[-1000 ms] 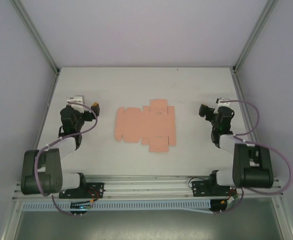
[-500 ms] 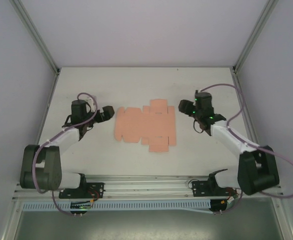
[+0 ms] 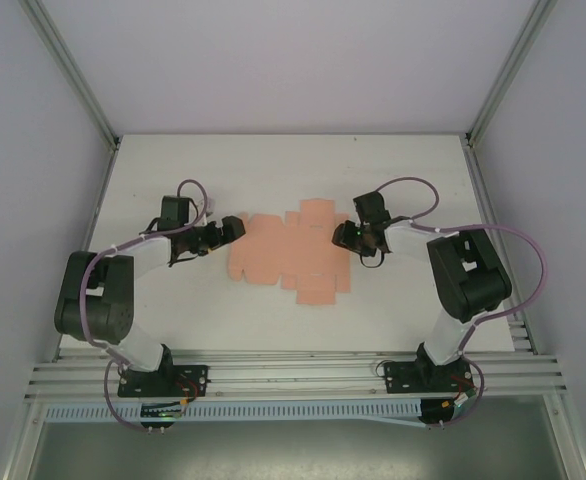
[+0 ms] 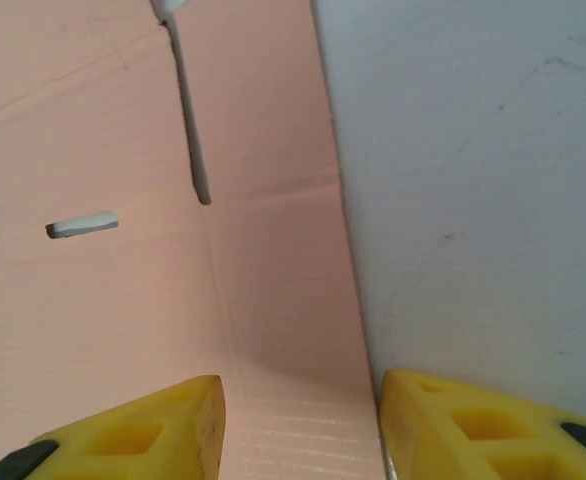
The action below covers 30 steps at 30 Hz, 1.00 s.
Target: Assemble paper box
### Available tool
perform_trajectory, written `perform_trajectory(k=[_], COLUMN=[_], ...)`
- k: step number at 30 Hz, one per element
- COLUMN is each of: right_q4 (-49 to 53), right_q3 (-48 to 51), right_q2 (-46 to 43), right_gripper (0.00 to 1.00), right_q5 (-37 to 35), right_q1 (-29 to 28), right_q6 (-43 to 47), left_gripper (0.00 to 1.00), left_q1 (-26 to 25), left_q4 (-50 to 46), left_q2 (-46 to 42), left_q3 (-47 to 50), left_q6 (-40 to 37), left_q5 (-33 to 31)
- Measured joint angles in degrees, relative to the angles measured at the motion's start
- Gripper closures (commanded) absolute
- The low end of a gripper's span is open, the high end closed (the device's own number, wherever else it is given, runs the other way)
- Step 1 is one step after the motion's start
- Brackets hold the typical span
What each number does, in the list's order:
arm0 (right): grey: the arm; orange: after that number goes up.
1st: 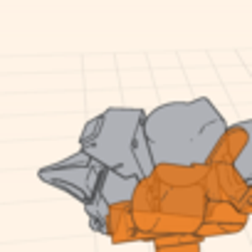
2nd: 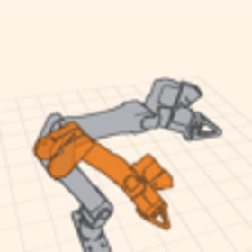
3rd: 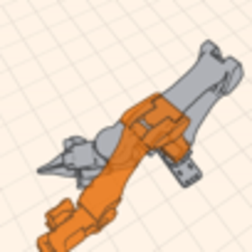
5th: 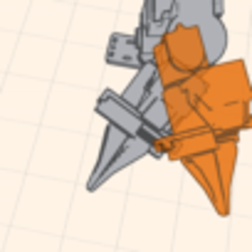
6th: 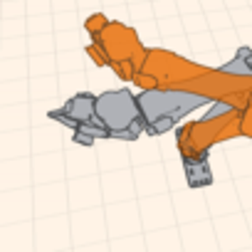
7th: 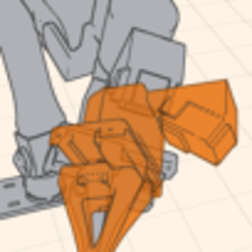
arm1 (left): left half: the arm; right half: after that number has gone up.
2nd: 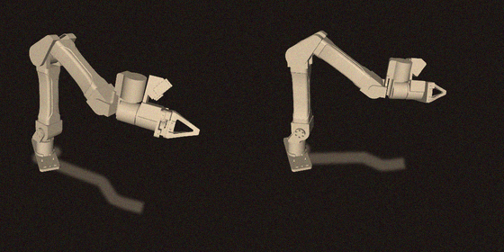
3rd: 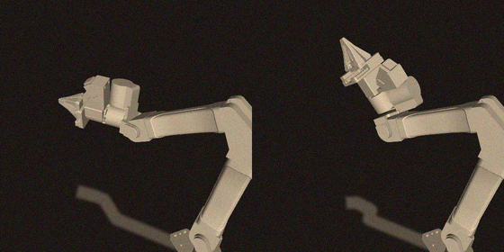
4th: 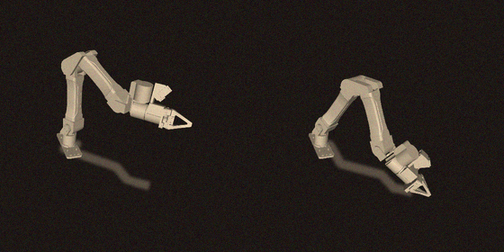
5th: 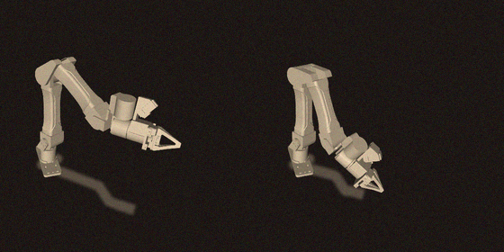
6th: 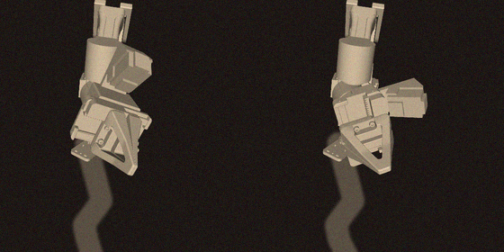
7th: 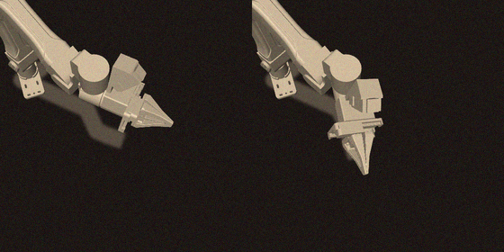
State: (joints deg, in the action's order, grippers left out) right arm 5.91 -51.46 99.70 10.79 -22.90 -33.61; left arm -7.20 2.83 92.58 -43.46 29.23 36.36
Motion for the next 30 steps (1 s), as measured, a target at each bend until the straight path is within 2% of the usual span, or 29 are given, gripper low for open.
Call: perform_trajectory(k=[9, 14, 19, 26, 29, 30], right_q4=[-3.4, -3.6, -3.6, -3.6, -3.6, -3.6], right_q3=[2.3, 2.4, 2.5, 2.5, 2.5, 2.5], right_q2=[0.0, 0.1, 0.5, 0.9, 0.9, 0.9], right_gripper=[0.6, 0.61, 0.65, 0.68, 0.68, 0.68], right_q5=[2.2, 2.2, 2.3, 2.4, 2.4, 2.4], right_q1=[1.2, 1.4, 1.5, 1.6, 1.6, 1.6], right_q6=[-1.5, -1.4, -1.4, -1.3, -1.3, -1.3], left_gripper=[0.07, 0.17, 0.39, 0.6, 0.78, 0.87], left_q1=[-1.3, -1.7, -2.4, -4.1, -4.9, -5.1], left_q4=[0.6, 2.2, 3.6, 6.9, 6.9, 6.8], left_q2=[5.7, 8.1, 9.7, 9.9, 9.9, 9.9], left_q3=[-1.9, -3.4, -3.8, -4.1, -4.8, -5.0], left_q6=[-0.3, 0.1, 0.7, 2.4, 2.1, 1.9], left_q5=[5.5, 8.5, 10.6, 14.7, 14.8, 14.6])
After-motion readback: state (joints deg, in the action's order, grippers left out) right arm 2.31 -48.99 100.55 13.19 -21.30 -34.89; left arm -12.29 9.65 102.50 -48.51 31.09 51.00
